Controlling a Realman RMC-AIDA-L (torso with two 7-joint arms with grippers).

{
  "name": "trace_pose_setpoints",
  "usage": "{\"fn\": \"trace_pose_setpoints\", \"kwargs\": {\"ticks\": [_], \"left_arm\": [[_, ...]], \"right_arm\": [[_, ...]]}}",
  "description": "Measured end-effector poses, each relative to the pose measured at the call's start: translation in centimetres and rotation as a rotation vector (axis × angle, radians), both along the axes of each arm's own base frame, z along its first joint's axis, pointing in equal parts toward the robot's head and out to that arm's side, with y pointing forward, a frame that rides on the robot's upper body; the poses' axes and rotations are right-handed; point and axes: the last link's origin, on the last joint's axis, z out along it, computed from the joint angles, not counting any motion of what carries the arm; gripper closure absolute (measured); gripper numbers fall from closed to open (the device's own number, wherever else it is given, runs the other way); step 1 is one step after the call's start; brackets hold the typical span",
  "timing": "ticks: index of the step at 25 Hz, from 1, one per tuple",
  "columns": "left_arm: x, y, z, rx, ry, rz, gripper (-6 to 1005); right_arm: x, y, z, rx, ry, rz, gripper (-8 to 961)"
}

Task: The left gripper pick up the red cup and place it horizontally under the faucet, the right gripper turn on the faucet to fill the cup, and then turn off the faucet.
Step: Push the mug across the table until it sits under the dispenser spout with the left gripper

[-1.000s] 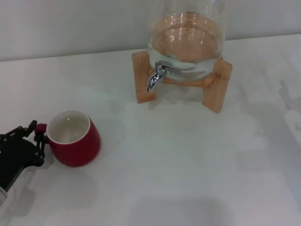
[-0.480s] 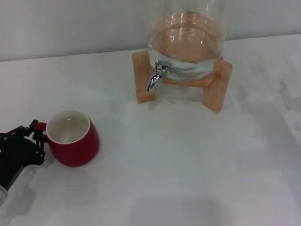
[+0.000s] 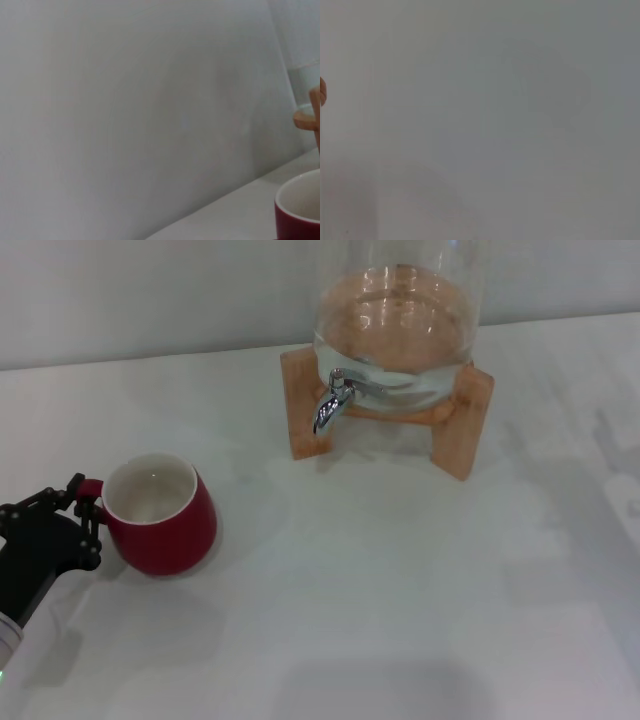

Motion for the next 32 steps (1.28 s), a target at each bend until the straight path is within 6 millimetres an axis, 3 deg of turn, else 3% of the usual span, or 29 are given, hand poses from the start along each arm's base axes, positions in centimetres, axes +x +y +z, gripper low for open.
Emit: {"fn": "trace_pose_setpoints", "kwargs": {"ticks": [16,32], "left_arm": [[1.1,1.3,0.2,-0.018,-0.152,0.037,905],[3.1,4.5,-1.1,-0.098,-0.065,0.028,901]], "right_arm": [[-0.4,0.5,0.0,0.000,0.000,0.012,223],[-0.9,0.3,-0.4,-0.005,0.010,0.041,225]]}}
